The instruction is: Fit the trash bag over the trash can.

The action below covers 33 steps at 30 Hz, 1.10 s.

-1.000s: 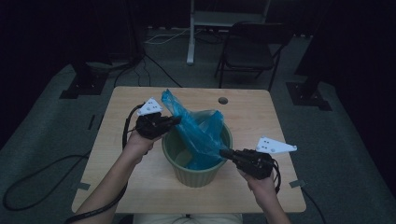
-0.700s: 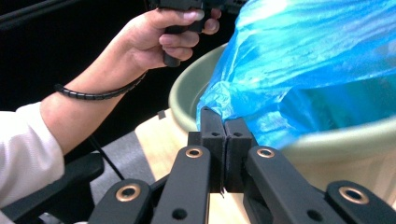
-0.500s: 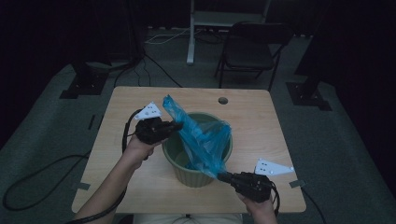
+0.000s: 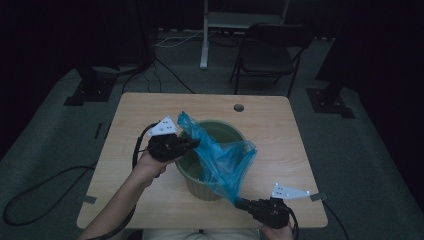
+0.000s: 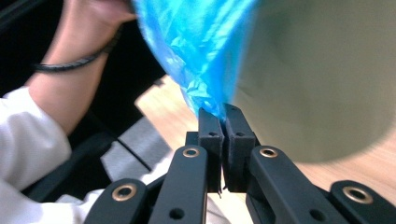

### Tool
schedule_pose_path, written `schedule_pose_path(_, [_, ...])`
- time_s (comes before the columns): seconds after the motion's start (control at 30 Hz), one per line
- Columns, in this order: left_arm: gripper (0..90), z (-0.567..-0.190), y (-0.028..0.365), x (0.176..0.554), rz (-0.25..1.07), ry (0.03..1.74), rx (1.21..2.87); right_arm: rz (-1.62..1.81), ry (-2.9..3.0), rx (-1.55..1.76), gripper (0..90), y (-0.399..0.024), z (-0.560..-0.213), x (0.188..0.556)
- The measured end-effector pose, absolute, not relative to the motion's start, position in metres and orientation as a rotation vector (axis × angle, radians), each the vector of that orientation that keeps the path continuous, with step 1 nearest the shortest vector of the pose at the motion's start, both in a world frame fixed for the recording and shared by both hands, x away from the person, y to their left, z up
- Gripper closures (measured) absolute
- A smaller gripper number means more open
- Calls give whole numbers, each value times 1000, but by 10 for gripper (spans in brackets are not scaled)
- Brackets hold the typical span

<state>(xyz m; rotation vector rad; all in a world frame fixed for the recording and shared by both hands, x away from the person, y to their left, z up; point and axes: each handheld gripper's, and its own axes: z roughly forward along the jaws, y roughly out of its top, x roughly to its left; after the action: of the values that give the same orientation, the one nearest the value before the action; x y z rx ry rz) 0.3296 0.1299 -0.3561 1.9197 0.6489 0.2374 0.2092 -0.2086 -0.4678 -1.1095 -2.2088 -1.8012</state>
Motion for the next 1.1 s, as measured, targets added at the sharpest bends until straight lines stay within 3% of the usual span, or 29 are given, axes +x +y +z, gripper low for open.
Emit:
schedule_pose_path(0.33, [865, -362, 136, 335, 206, 683, 1907, -1593, -2178, -1393, 888, -231, -512, 228])
schedule_pose_path(0.43, [864, -363, 135, 336, 192, 675, 1914, -1616, -2158, -1475, 888, -246, -509, 238])
schedule_pose_path(0.63, [860, -363, 133, 335, 167, 652, 1913, -1775, -2234, -1538, 868, -268, -461, 263])
schedule_pose_path(0.67, [822, -363, 133, 335, 157, 635, 1919, -1811, -2242, -1532, 852, -269, -450, 267])
schedule_pose_path(0.77, [714, -361, 133, 333, 154, 602, 1935, -1922, -2261, -1475, 767, -266, -420, 282])
schedule_pose_path(0.87, [664, -360, 132, 333, 133, 599, 1937, -2019, -2262, -1375, 654, -253, -390, 296])
schedule_pose_path(1.1, [659, -361, 127, 333, 115, 590, 1952, -2000, -2331, -1149, 512, -205, -348, 326])
